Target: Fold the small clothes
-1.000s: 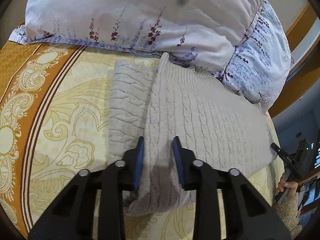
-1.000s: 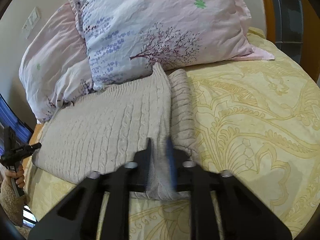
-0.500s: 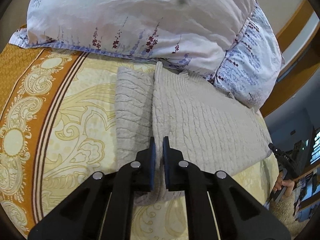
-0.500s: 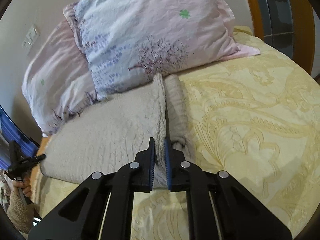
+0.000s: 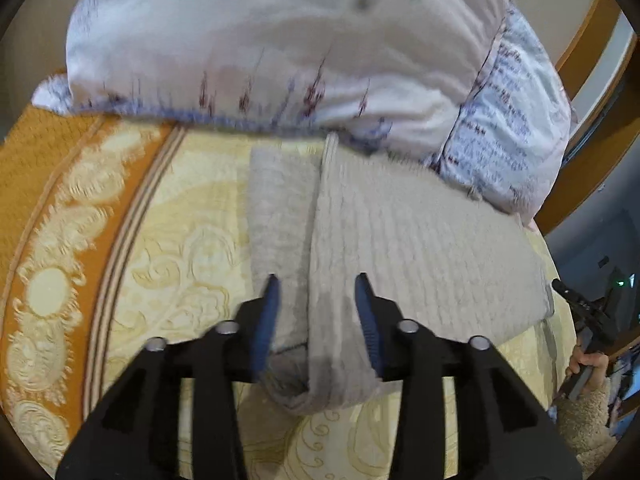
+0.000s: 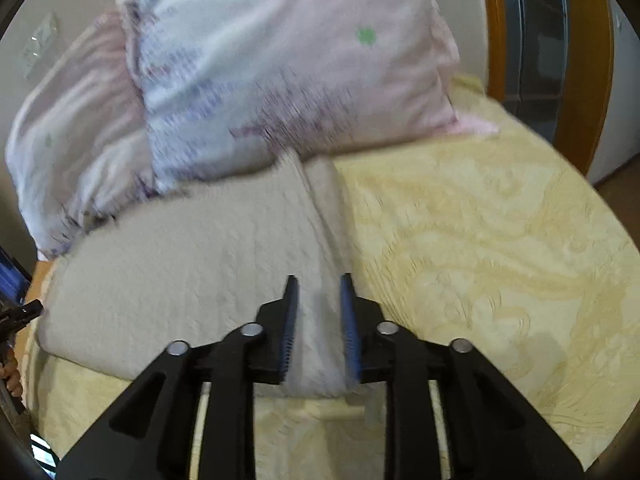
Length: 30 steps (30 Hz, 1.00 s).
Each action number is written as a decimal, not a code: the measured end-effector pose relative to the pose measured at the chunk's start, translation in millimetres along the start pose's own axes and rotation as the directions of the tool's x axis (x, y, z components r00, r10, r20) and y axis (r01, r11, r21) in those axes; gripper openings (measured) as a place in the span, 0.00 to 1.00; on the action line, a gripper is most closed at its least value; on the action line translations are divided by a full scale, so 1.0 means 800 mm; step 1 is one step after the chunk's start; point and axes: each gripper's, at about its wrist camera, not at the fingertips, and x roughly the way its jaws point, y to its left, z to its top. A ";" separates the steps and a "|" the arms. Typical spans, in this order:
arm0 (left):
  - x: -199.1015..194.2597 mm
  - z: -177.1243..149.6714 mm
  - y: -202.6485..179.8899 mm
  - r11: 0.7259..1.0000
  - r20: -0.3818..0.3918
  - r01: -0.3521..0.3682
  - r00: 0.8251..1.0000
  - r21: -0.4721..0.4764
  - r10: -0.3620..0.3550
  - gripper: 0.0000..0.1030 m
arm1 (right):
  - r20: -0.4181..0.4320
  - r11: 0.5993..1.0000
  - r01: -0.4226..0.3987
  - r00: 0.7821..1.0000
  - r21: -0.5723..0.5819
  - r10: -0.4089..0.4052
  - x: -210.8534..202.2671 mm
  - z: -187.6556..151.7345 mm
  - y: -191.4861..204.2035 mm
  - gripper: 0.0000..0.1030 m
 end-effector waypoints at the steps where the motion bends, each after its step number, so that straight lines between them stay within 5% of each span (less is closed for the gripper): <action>1: -0.005 0.003 -0.008 1.000 0.024 0.004 1.000 0.014 -0.005 0.43 | 0.005 1.000 -0.021 1.000 -0.011 0.021 0.000 0.002 0.006 0.36; 6: -0.001 0.011 -0.051 0.995 0.065 0.021 0.998 0.093 -0.027 0.61 | -0.052 0.991 -0.085 0.995 -0.107 0.080 0.030 0.005 0.058 0.43; 12: 0.045 0.008 -0.067 0.993 -0.018 -0.031 0.999 0.114 0.033 0.62 | -0.133 0.996 -0.038 0.991 -0.083 0.026 0.071 -0.004 0.060 0.50; 17: 0.052 0.006 -0.046 0.999 -0.043 0.009 0.999 0.044 -0.007 0.61 | -0.145 0.997 -0.060 0.988 -0.054 0.052 0.067 -0.002 0.052 0.51; 23: 0.021 0.025 -0.002 0.992 0.028 0.055 0.998 -0.117 -0.052 0.63 | -0.116 0.991 -0.093 0.990 -0.100 0.082 0.051 0.001 0.085 0.58; 30: 0.041 0.035 0.059 0.938 -0.010 0.081 0.996 -0.336 -0.090 0.63 | -0.144 0.984 -0.099 0.987 -0.149 0.077 0.067 -0.004 0.114 0.59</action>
